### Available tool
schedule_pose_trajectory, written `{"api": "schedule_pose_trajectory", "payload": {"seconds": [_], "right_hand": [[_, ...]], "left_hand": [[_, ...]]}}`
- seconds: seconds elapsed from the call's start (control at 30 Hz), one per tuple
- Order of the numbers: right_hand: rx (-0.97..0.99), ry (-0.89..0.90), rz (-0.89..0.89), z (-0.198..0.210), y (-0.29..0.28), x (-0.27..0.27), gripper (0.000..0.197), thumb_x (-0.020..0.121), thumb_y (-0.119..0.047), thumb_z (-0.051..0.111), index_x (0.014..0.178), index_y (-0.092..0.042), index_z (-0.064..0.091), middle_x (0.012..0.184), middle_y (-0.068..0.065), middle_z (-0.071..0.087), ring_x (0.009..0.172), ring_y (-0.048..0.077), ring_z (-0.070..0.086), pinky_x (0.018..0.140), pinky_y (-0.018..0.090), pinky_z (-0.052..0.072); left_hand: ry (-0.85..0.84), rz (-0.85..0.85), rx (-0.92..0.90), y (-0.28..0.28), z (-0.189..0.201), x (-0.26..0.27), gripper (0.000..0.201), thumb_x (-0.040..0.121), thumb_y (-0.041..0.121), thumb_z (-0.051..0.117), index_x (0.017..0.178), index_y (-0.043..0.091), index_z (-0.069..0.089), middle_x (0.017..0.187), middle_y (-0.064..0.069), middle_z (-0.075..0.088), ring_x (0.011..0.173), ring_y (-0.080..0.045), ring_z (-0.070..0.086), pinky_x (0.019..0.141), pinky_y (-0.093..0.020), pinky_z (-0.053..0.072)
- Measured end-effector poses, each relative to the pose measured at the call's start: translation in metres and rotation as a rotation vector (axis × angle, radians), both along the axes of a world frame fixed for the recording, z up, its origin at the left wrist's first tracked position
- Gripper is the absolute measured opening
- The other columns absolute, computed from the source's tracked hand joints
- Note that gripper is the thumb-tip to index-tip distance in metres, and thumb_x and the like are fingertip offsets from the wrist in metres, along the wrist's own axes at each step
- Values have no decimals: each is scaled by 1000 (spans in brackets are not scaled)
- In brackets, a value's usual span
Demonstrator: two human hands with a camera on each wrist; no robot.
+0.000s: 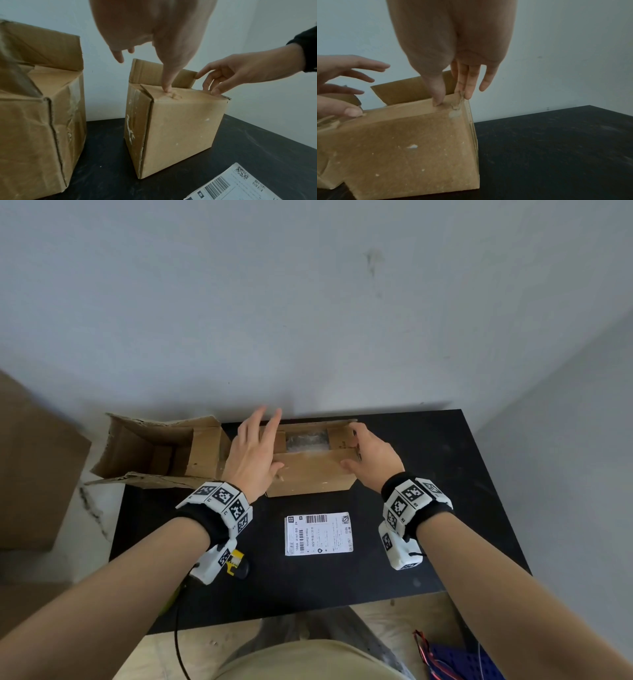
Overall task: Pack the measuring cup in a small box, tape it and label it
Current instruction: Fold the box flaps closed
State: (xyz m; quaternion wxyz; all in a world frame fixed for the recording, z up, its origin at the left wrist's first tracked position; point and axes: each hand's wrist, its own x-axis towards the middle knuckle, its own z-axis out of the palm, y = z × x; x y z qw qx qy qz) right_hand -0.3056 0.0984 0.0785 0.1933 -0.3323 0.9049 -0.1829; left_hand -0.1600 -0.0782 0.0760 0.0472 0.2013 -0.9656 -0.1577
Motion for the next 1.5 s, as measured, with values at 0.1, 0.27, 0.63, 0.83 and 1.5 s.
{"api": "schedule_pose_trajectory", "payload": {"seconds": [0.1, 0.27, 0.63, 0.83, 1.5], "right_hand": [[-59, 69, -47, -1, -2, 0, 82, 76, -23, 75, 142, -13, 26, 135, 7, 42, 123, 25, 44, 102, 41, 40], [-97, 267, 99, 1, -5, 3, 86, 73, -11, 73, 145, -17, 27, 150, 6, 26, 139, 23, 24, 113, 39, 26], [-64, 284, 299, -30, 1, 30, 53, 94, -36, 51, 141, -14, 41, 150, -1, 35, 142, 18, 26, 117, 41, 2], [-67, 175, 293, -33, 1, 31, 64, 92, -25, 56, 148, -20, 25, 153, -1, 28, 145, 22, 14, 118, 44, 5], [-185, 351, 333, -53, 2, 73, 47, 89, -22, 61, 135, -19, 50, 137, 10, 50, 132, 39, 39, 109, 56, 23]], "left_hand": [[-30, -37, -44, -2, -3, -2, 77, 81, 22, 70, 145, 13, 29, 152, -10, 25, 140, -29, 21, 113, -43, 24], [2, -54, -7, -2, -4, 2, 56, 82, 22, 68, 132, 17, 44, 133, -4, 51, 127, -22, 42, 108, -39, 32], [-69, -136, 6, -2, -15, 6, 42, 92, 34, 53, 127, 11, 55, 131, -1, 49, 121, -20, 43, 100, -34, 37], [-195, -170, -77, 0, -10, 2, 63, 75, 47, 70, 122, 11, 50, 145, -6, 28, 133, -23, 30, 110, -37, 31], [-351, -184, -73, 9, -21, 43, 64, 95, 42, 43, 149, 33, 9, 158, -8, -4, 145, -29, -7, 116, -37, 16]]}}
